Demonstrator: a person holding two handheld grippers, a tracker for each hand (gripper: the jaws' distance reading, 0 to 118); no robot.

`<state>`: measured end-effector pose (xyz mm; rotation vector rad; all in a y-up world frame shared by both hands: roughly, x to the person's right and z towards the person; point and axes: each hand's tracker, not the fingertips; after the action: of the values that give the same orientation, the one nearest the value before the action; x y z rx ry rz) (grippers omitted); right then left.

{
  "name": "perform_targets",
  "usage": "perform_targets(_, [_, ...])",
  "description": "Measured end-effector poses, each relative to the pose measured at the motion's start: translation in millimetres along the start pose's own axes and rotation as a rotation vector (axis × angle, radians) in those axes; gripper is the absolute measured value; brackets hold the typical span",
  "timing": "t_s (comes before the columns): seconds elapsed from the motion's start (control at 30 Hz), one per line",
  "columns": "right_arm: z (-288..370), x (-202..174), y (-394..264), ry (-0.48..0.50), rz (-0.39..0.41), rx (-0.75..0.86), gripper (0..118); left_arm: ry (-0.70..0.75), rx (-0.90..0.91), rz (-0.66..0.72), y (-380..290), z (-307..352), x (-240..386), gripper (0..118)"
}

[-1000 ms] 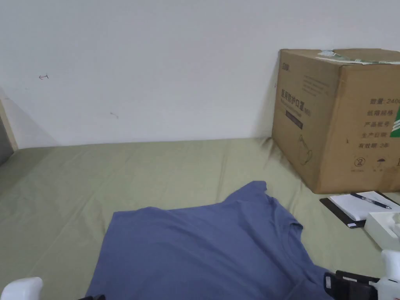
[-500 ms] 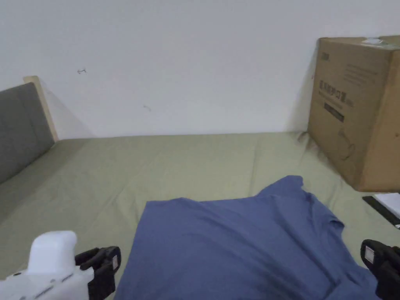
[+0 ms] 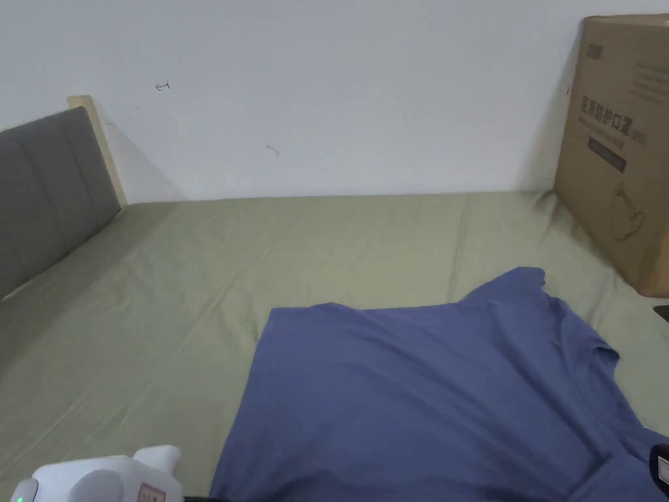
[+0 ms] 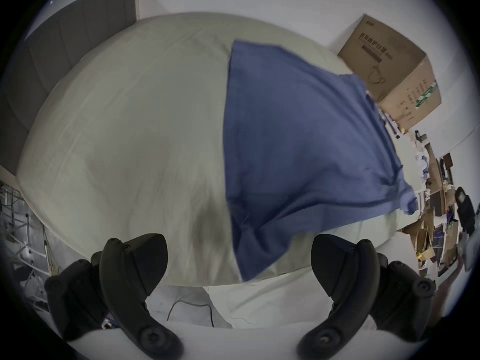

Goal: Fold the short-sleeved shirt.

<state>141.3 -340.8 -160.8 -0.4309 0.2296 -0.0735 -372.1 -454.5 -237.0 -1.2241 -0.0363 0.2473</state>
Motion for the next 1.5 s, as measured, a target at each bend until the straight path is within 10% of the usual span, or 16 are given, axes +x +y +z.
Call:
perform_targets(0.07, [-4.3, 1.6, -1.3, 0.000, 0.003, -0.020, 0, -0.014, -0.016, -0.012, -9.3, -9.2, 0.0, 61])
perform_targets(0.13, [-8.9, 1.7, -1.8, -0.007, 0.006, -0.038, 0, 0.004, 0.079, -0.069, -15.0, -14.8, 6.0, 53])
perform_targets(0.23, [-13.6, 10.5, -6.7, 0.000, -0.025, -0.056, 0, 0.120, 0.205, -0.181, -25.7, -2.0, 4.9, 0])
perform_targets(0.53, [-48.4, 103.9, -27.3, 0.009, -0.247, -0.237, 5, -0.069, 0.501, -0.058, -42.5, 29.9, 31.2, 0])
perform_targets(0.63, [-74.6, 140.4, -44.4, -0.071, -0.342, -0.442, 100, -0.037, 0.530, -0.071, -42.7, 32.2, 37.5, 0])
perform_targets(0.7, [-85.1, 152.8, -59.2, -0.107, -0.360, -0.478, 117, -0.042, 0.541, -0.059, -43.5, 31.7, 40.4, 0])
perform_targets(0.8, [-101.2, 158.7, -73.3, -0.150, -0.287, -0.587, 102, -0.036, 0.548, -0.050, -43.4, 30.1, 42.4, 0])
perform_targets(0.9, [-106.5, 149.8, -83.0, -0.163, -0.184, -0.658, 45, -0.039, 0.537, -0.027, -44.5, 29.6, 42.7, 0])
perform_targets(0.97, [-106.4, 141.6, -84.2, -0.196, -0.067, -0.653, 37, -0.025, 0.529, -0.008, -45.5, 29.5, 42.0, 0])
perform_targets(1.03, [-101.4, 138.5, -81.6, -0.165, -0.080, -0.630, 4, -0.019, 0.514, 0.023, -46.3, 29.6, 37.5, 0])
perform_targets(1.5, [-104.0, 143.8, 9.3, -0.094, -0.217, -0.382, 3, -0.093, 0.532, 0.084, 36.7, 39.1, 36.8, 0])
